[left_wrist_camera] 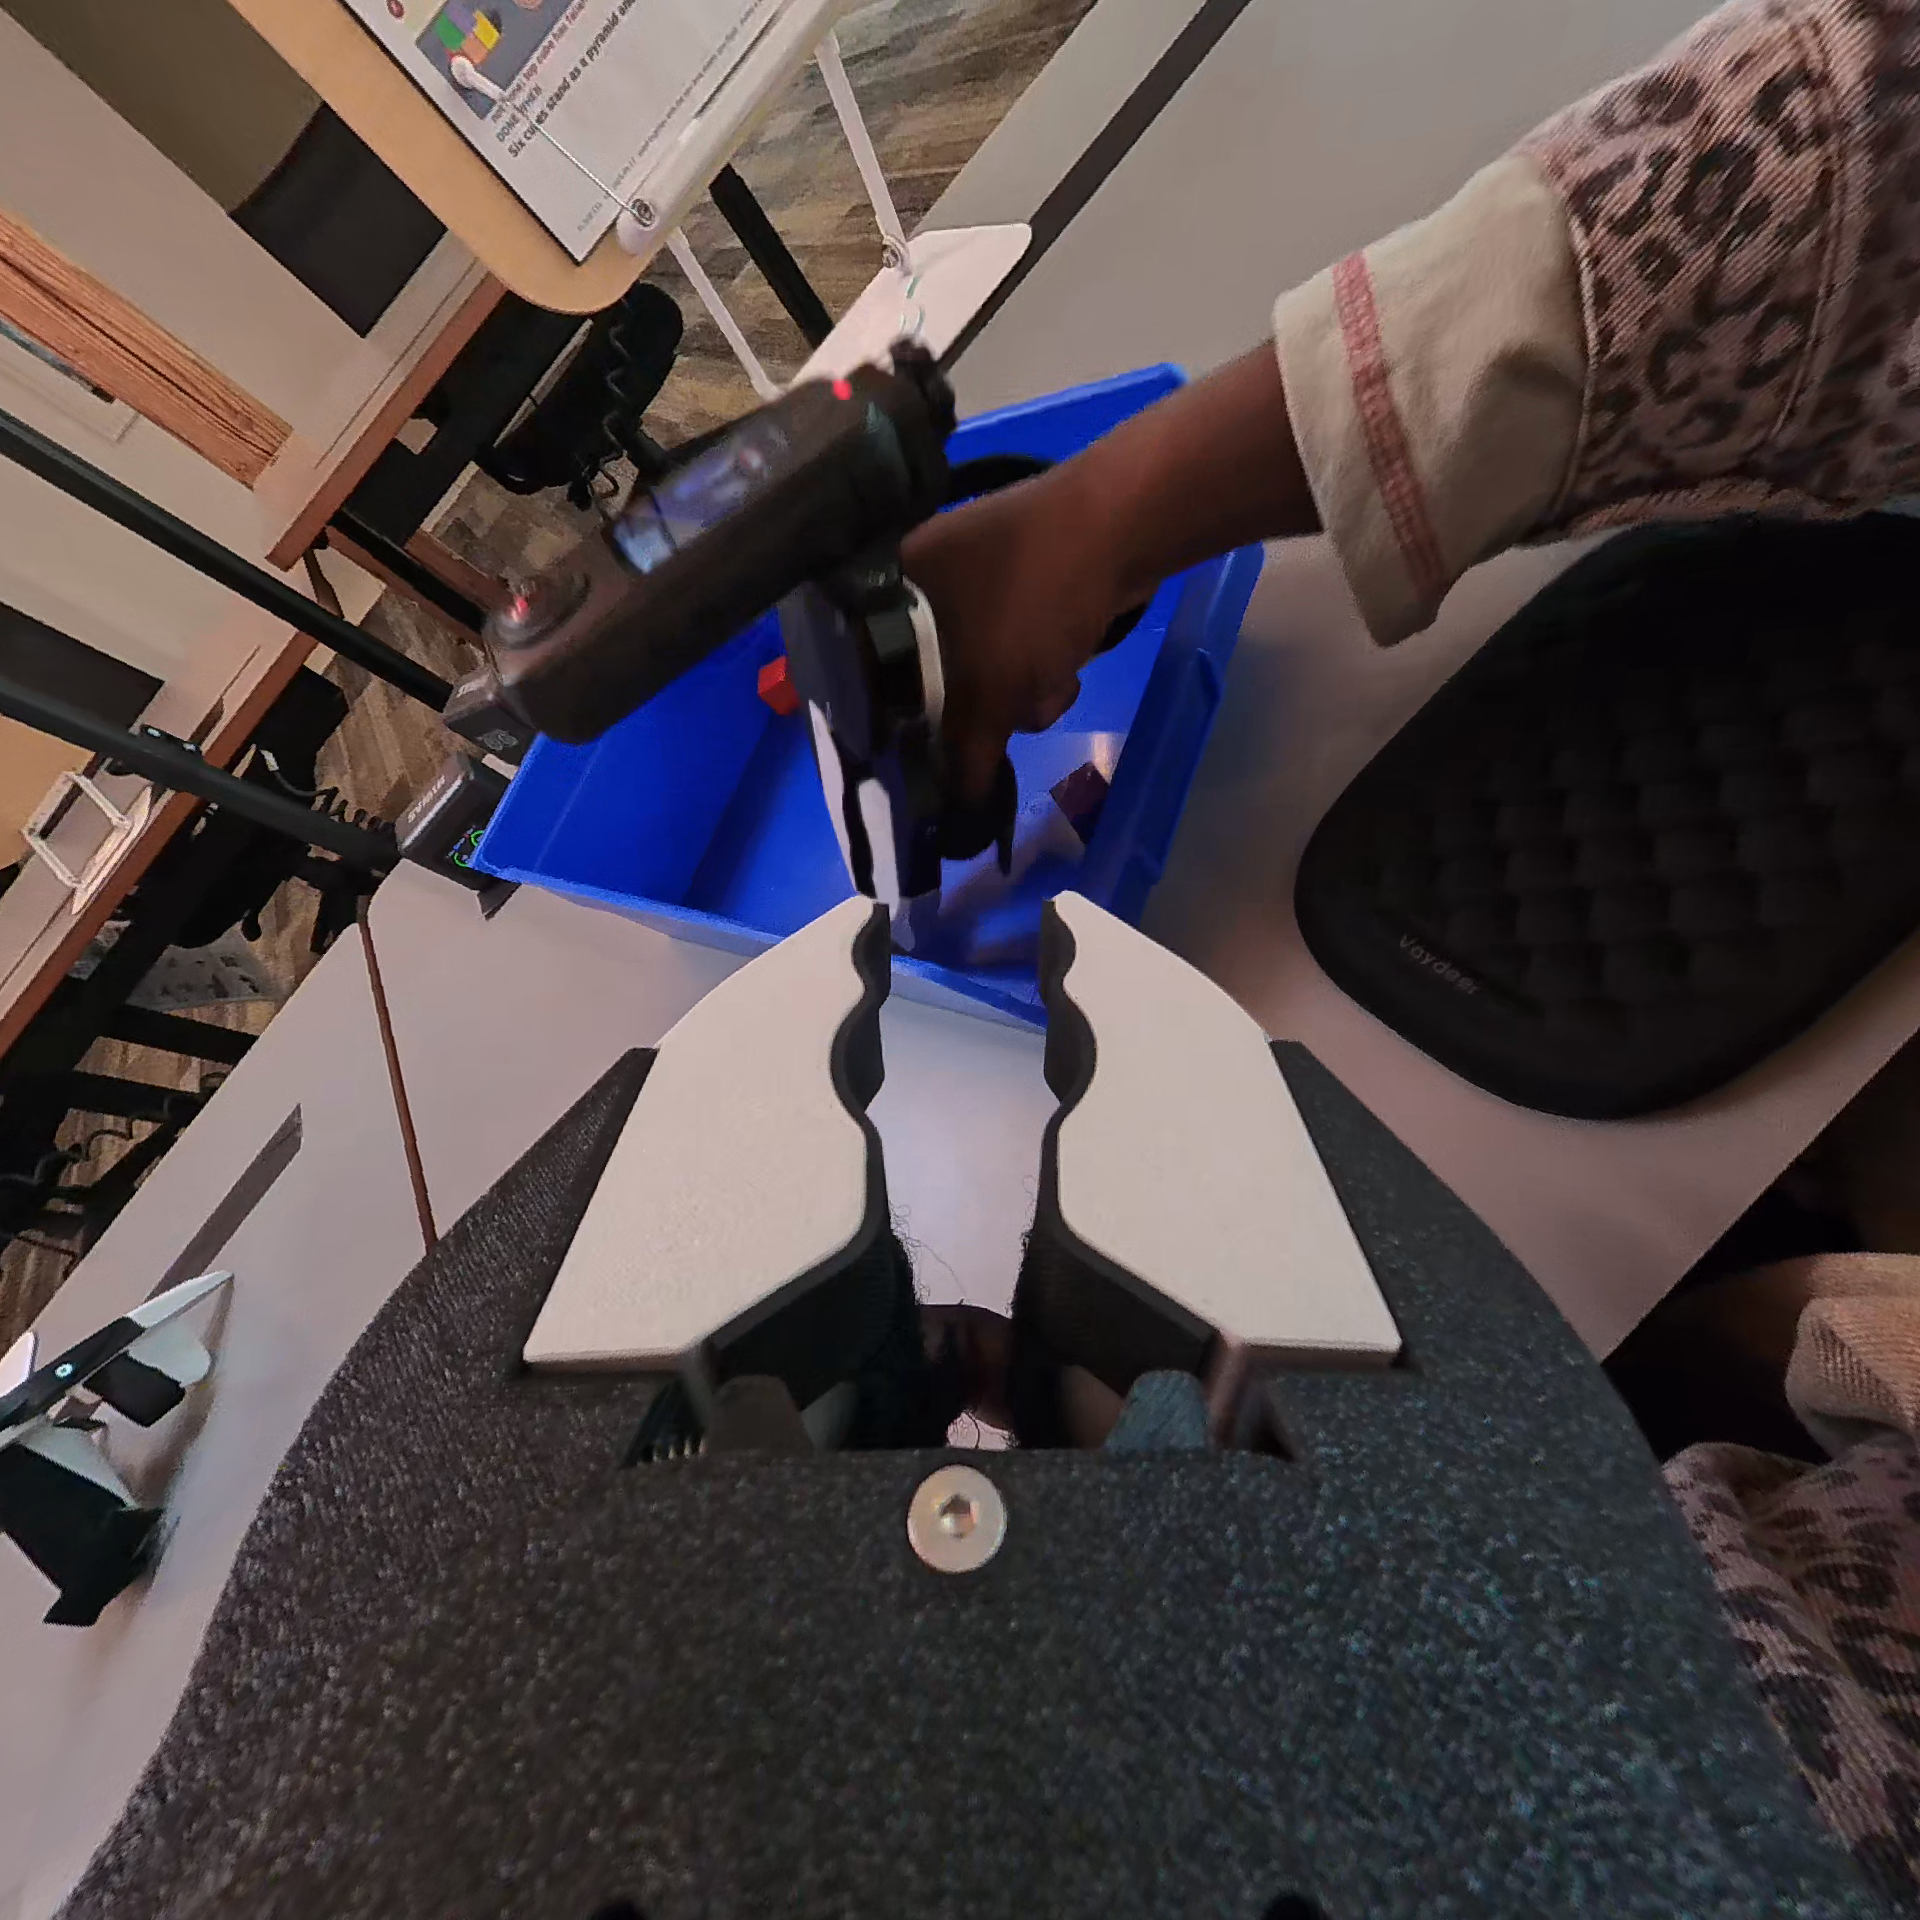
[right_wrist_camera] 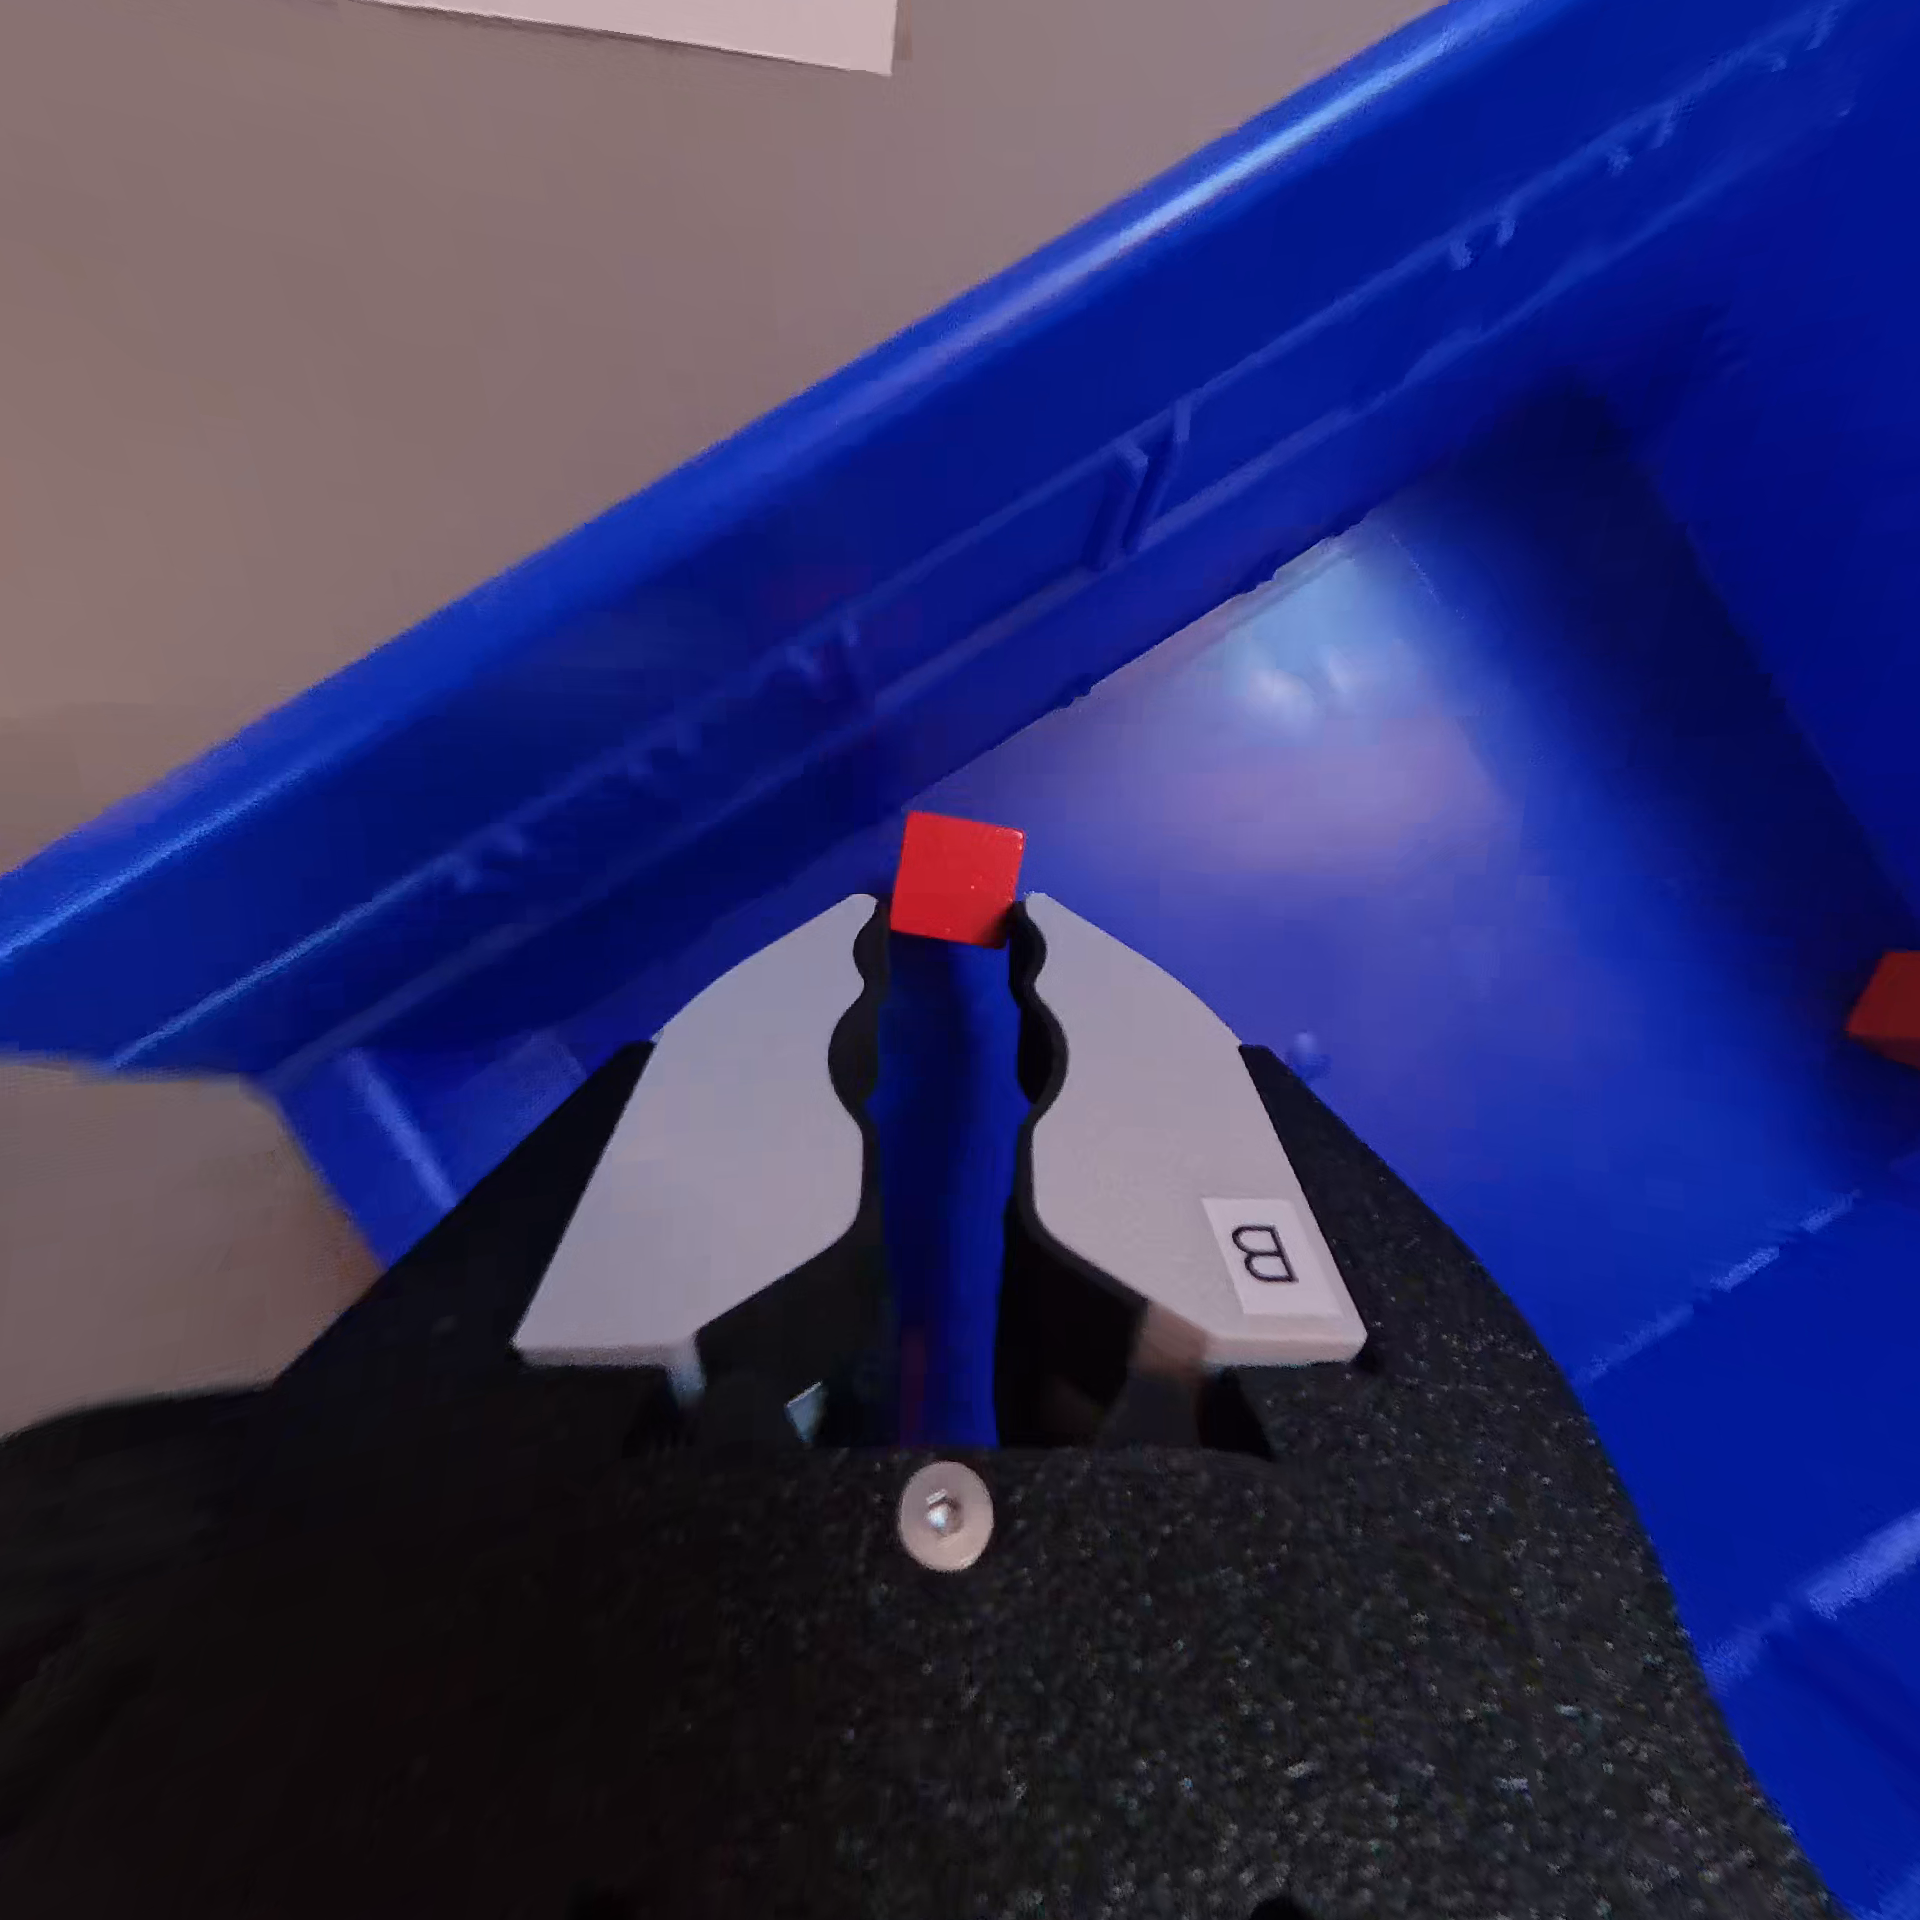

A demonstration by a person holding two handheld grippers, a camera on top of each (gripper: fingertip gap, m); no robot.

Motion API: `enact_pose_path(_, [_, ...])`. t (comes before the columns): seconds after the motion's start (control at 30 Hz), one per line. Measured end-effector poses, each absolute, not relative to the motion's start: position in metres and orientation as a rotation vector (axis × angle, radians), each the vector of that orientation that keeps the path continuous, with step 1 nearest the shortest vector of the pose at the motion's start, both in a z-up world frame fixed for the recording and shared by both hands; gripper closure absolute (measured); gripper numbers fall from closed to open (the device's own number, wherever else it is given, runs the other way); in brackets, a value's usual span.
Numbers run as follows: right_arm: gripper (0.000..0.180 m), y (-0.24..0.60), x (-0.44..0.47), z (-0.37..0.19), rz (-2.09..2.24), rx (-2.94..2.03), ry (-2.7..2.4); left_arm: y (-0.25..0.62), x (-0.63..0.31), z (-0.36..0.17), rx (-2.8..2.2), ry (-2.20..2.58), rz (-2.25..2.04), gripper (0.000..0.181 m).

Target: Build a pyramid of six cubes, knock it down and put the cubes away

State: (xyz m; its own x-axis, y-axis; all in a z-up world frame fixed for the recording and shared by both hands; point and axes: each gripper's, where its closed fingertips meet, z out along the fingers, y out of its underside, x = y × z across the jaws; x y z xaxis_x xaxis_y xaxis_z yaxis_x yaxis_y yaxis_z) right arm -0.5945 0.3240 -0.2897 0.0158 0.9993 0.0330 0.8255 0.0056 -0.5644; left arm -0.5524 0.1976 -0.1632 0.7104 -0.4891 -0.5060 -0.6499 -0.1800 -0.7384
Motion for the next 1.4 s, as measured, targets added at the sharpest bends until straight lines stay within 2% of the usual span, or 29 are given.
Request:
enact_pose_path(0.13, [0.158,0.310,-0.544,-0.237,0.570,-1.732,-1.906,0.199,-0.545,-0.163,-1.822,0.921,0.172,0.154])
enact_pose_path(0.3, [0.158,0.293,-0.431,-0.186,0.557,-1.583,-1.977,0.200,-0.534,-0.163,-1.813,0.966,0.170,0.154])
enact_pose_path(0.43, [0.158,0.305,-0.334,-0.185,0.384,-1.655,-1.956,0.202,-0.524,-0.163,-1.818,1.001,0.187,0.154])
enact_pose_path(0.6, [0.158,0.304,-0.257,-0.223,0.362,-1.802,-1.974,0.204,-0.515,-0.165,-1.830,1.031,0.195,0.154])
enact_pose_path(0.83, [0.158,0.307,-0.233,-0.272,0.416,-1.885,-2.024,0.205,-0.507,-0.169,-1.841,1.068,0.198,0.154])
enact_pose_path(1.4, [0.158,0.308,-0.235,-0.291,0.519,-1.843,-2.112,0.207,-0.504,-0.173,-1.847,1.088,0.193,0.154])
